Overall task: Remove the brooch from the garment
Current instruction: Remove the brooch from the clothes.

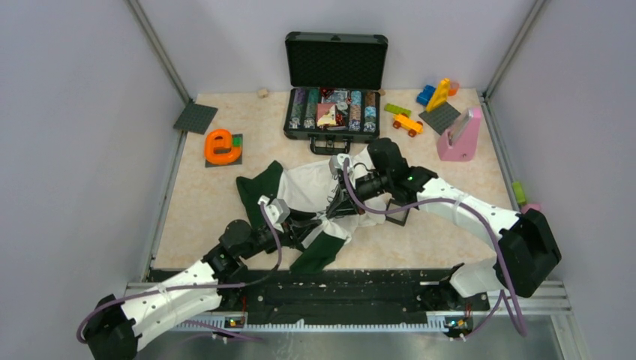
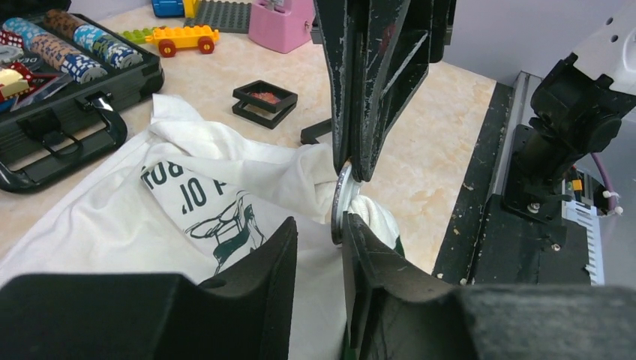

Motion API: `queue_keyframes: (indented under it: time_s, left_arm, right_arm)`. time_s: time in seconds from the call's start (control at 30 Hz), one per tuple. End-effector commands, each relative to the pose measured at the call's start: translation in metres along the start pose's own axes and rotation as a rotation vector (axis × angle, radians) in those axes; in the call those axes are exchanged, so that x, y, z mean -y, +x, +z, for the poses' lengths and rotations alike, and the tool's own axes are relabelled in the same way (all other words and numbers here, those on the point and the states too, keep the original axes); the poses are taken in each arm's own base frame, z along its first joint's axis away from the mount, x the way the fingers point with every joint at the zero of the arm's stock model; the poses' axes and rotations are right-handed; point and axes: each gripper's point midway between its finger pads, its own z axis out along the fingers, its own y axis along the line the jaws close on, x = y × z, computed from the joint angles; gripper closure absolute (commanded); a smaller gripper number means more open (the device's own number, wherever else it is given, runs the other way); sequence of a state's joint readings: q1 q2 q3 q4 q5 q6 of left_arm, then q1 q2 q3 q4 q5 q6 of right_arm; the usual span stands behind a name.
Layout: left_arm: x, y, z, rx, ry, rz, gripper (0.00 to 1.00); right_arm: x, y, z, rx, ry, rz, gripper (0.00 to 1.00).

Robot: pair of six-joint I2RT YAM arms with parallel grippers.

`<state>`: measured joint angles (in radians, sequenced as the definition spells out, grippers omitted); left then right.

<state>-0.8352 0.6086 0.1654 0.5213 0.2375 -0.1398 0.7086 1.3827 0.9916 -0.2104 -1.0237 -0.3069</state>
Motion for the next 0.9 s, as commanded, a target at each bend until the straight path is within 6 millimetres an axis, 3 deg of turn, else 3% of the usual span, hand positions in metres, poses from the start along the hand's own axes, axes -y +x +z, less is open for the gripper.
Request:
queue_keyframes:
  time_s: [0.0,0.27,0.4,0.7,0.87]
  left_arm:
    - [0.009,-0.036,0.007,0.093,0.049,0.034,0.71]
    - [0.016,-0.038,0.009,0.089,0.086,0.038,0.72]
    - [0.015,-0.038,0.009,0.086,0.085,0.038,0.79]
    - [0.019,-0.038,0.01,0.081,0.108,0.035,0.81]
    - [0.02,-0.037,0.012,0.071,0.115,0.037,0.9]
  right_arm:
    - [-0.005,-0.028,-0.003,0.053,-0.045,-0.095,1.0]
    - [-0.005,-0.025,-0.002,0.046,-0.048,-0.088,1.0]
    - [-0.006,-0.026,-0.002,0.048,-0.057,-0.088,1.0]
    - [-0.009,-0.025,0.0,0.043,-0.071,-0.087,1.0]
    - [-0.009,-0.025,0.001,0.041,-0.079,-0.086,1.0]
